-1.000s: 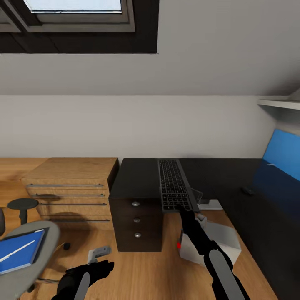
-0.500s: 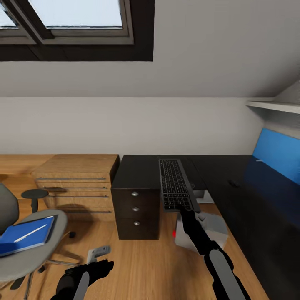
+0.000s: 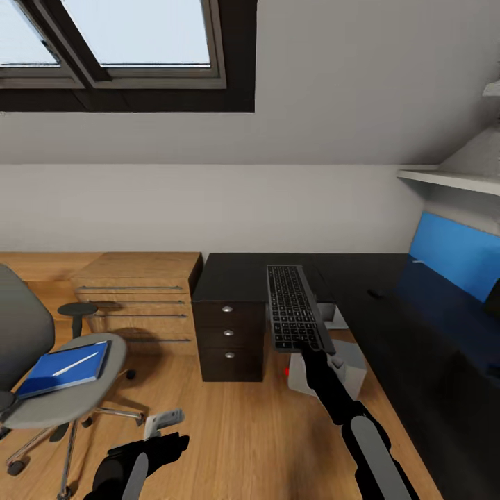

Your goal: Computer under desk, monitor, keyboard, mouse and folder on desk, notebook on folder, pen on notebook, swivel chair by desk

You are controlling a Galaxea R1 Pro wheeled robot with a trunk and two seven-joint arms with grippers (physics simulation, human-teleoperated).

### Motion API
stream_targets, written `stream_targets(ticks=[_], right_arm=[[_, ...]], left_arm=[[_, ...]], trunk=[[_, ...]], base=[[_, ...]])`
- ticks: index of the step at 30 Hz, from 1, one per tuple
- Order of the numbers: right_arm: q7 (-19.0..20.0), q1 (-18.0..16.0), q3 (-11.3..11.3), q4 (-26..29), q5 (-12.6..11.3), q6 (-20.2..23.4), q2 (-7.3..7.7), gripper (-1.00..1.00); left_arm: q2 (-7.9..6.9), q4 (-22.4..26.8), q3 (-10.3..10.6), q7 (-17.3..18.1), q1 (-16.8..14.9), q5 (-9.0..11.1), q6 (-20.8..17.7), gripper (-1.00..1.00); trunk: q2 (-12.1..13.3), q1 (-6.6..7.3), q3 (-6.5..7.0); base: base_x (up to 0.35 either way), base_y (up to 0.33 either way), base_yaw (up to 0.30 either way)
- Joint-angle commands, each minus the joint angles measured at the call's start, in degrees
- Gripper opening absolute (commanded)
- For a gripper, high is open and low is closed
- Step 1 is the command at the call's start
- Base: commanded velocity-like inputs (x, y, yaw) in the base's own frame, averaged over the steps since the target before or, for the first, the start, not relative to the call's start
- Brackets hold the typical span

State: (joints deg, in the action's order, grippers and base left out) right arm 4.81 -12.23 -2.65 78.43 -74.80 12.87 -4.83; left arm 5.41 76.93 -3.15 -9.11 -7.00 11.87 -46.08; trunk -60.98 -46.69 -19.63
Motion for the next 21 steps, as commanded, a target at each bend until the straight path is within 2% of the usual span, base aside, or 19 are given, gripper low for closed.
stream_targets(ticks=[1,21], right_arm=[[0.25,-0.02,0.07,0.02,-0.58,0.23,-0.01,-1.00],[0.62,0.01,0.16,0.22,-0.64,0.21,0.09,-1.00]], left_arm=[[0.04,0.07,-0.05,-0.45,-0.03,0.61,-0.24,1.00],[0.04,0.07,0.16,-0.47,-0.03,0.52,-0.24,1.00]], trunk=[[0.37,0.26,0.12],[8.39,4.65,3.71]], base=[[-0.345,-0.070,0.000],[-0.344,-0.163,0.000]])
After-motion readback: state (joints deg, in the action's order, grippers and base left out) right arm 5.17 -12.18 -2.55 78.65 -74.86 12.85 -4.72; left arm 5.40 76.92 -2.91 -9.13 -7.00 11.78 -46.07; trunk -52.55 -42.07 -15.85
